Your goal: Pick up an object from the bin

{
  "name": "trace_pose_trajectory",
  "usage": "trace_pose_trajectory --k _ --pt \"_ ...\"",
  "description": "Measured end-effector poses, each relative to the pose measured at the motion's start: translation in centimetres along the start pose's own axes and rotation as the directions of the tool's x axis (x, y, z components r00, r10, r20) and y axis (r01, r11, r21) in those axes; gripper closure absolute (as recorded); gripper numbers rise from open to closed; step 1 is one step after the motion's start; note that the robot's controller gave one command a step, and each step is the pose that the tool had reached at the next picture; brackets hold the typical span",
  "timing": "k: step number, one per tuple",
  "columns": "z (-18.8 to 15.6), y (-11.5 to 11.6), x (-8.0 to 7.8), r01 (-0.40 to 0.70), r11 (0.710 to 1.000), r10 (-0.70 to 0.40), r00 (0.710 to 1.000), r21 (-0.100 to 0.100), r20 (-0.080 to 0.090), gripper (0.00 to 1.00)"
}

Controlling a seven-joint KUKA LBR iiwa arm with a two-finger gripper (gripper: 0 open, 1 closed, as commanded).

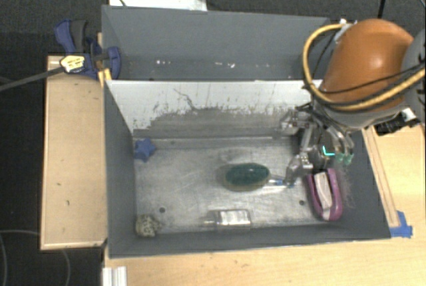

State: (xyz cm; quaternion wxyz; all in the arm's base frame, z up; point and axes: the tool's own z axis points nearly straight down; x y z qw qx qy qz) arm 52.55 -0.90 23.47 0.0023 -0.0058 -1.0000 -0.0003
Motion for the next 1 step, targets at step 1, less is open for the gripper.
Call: trace_pose_trajectory --k 1 --pt "9.9 5.11 -6.35 0.072 0.997 -0.072 0.997 -0.001 0.005 0.0"
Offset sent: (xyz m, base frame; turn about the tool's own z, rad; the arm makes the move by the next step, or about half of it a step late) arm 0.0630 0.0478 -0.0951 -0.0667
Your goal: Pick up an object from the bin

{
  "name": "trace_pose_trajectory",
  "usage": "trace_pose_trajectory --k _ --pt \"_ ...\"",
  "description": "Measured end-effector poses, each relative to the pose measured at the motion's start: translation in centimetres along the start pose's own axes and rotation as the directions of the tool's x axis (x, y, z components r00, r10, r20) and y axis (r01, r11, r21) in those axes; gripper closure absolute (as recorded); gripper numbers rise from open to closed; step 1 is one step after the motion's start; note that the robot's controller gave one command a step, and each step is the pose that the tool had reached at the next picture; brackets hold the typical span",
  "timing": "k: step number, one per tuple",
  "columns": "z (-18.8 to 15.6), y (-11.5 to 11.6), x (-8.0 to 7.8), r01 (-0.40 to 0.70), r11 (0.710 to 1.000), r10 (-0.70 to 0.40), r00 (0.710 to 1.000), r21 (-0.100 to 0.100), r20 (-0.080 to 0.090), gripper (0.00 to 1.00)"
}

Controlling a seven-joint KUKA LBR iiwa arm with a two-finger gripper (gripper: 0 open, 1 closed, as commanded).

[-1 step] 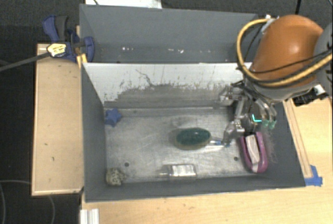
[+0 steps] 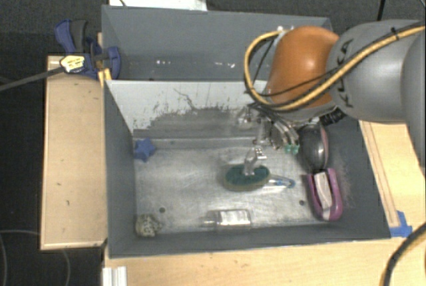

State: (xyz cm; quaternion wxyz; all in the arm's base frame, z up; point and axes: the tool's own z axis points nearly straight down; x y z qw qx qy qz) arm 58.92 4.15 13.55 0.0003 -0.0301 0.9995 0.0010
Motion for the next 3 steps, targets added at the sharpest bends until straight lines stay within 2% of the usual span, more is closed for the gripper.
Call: trace_pose_trajectory --k 1,2,3 --pt "5.3 0.9 0.3 0.14 0.99 -0.14 0.99 0.003 -0.001 0.0" --pt "5.1 0.9 0.5 0.138 0.99 -0.138 0.99 0.003 -0.011 1.0" --pt "-6.9 1.3 0.1 0.214 0.977 -0.214 0.977 0.004 0.01 1.0"
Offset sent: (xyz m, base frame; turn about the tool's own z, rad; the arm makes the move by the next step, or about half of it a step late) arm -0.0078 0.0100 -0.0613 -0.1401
